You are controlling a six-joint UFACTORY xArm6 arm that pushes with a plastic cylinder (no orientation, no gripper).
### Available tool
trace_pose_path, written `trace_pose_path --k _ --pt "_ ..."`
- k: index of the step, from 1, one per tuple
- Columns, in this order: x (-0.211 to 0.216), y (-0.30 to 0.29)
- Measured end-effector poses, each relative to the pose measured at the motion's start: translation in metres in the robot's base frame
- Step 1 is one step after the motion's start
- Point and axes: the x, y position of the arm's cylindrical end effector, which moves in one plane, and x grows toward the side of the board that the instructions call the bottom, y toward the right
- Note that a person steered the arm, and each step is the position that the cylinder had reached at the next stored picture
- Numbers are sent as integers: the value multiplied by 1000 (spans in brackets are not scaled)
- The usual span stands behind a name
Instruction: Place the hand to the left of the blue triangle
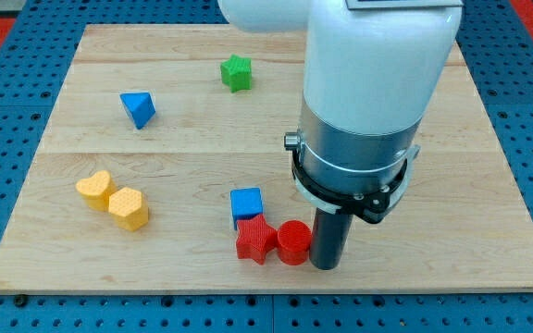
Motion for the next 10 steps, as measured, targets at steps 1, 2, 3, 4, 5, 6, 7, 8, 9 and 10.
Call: trace_pose_path --k 1,2,3,4,5,6,7,8,9,10 --pt "-12 25" --pt "-62 26" --pt "-111 24" --pt "-144 -30" --pt "-179 -75" --pt "-219 -121" --pt "-253 -177" --pt "-294 -270" --pt "-277 -356" --pt "-240 -343"
